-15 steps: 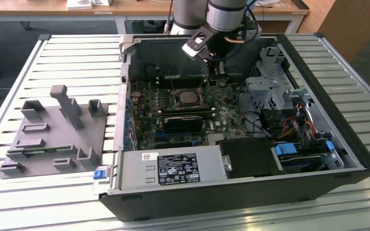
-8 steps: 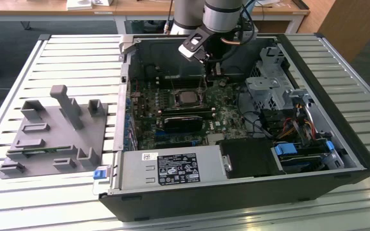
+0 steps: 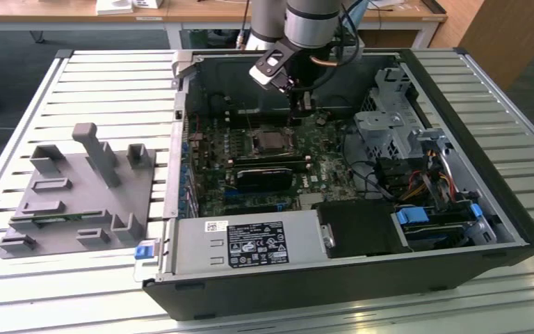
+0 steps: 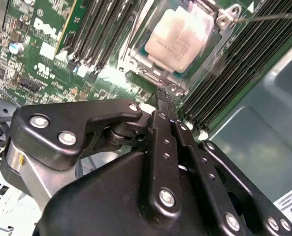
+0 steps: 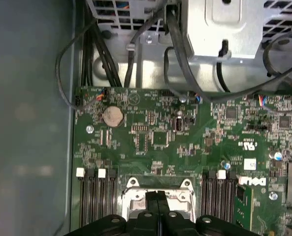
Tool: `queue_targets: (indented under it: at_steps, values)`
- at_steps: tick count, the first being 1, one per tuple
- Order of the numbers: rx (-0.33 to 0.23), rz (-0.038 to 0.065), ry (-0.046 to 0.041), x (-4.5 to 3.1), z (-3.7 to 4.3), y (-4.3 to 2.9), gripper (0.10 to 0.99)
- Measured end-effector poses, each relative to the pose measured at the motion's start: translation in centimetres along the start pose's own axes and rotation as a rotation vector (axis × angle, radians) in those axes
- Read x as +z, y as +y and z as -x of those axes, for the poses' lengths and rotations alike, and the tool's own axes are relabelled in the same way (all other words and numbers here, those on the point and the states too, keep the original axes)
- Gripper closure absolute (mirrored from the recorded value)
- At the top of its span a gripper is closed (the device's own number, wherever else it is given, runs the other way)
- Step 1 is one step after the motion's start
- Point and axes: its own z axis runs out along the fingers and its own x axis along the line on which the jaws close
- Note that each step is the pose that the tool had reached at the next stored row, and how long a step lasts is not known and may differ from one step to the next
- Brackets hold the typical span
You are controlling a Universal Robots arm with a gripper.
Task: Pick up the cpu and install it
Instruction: 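Close the cpu cover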
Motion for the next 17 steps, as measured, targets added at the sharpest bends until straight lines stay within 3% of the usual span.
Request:
queue_targets:
  at_steps: [7,17]
  values:
    - [0.000,0.000,-0.0002,0.47,-0.04,-1.43,0.980]
    - [0.000,0.000,-0.0002,0.93,0.38,-2.39,0.980]
